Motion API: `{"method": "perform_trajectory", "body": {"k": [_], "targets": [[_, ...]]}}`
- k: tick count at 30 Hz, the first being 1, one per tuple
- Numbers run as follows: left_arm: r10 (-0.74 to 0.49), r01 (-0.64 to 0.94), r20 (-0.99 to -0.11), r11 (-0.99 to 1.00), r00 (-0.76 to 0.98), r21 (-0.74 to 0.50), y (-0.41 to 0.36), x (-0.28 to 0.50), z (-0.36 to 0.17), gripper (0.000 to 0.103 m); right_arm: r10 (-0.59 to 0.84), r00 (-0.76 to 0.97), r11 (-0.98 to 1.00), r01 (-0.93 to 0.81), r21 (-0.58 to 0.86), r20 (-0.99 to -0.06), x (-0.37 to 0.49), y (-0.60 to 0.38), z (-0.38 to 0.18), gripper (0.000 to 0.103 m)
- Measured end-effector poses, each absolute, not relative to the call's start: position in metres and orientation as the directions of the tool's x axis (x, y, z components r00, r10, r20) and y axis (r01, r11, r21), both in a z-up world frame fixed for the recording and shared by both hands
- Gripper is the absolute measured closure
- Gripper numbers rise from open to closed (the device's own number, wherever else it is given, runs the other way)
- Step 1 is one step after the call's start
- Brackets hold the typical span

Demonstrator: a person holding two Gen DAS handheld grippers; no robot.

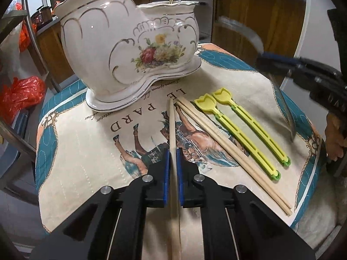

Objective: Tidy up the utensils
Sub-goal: 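Grasp the silver fork with the right tool while the left tool grasps a chopstick, then lift the silver fork with the right tool while the left tool lifts the chopstick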

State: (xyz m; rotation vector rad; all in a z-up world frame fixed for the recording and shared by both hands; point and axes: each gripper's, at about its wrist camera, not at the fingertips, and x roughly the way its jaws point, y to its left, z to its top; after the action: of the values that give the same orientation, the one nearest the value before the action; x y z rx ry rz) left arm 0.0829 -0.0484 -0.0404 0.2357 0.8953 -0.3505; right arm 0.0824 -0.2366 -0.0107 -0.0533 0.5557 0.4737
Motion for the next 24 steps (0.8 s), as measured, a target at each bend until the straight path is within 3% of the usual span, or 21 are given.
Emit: {"method": "perform_trajectory", "body": {"k": [9,15,24], "targets": [[-0.221,0.413,-0.756,0.908,0.616,0.071,-0.045,0.076,-0.037,0.097,0.42,0.814,0.899,-0.433,0.064,-0.401,0.071,-0.244,0.007,0.096],[-0.273,0.424,-0.678,0.903,0.683,0.063,-0.036,0.067,-0.021,0.097,0.415,0.856,0.906,-0.419,0.054,-0.309,0.061,-0.248,0.017,0.097],[-0.349,0.435,-0.532,0.9,0.772,0.041,-0.02,0.051,0.004,0.097,0.404,0.879,0.913,-0.404,0.055,-0.252,0.054,-0.249,0.025,0.098]]}}
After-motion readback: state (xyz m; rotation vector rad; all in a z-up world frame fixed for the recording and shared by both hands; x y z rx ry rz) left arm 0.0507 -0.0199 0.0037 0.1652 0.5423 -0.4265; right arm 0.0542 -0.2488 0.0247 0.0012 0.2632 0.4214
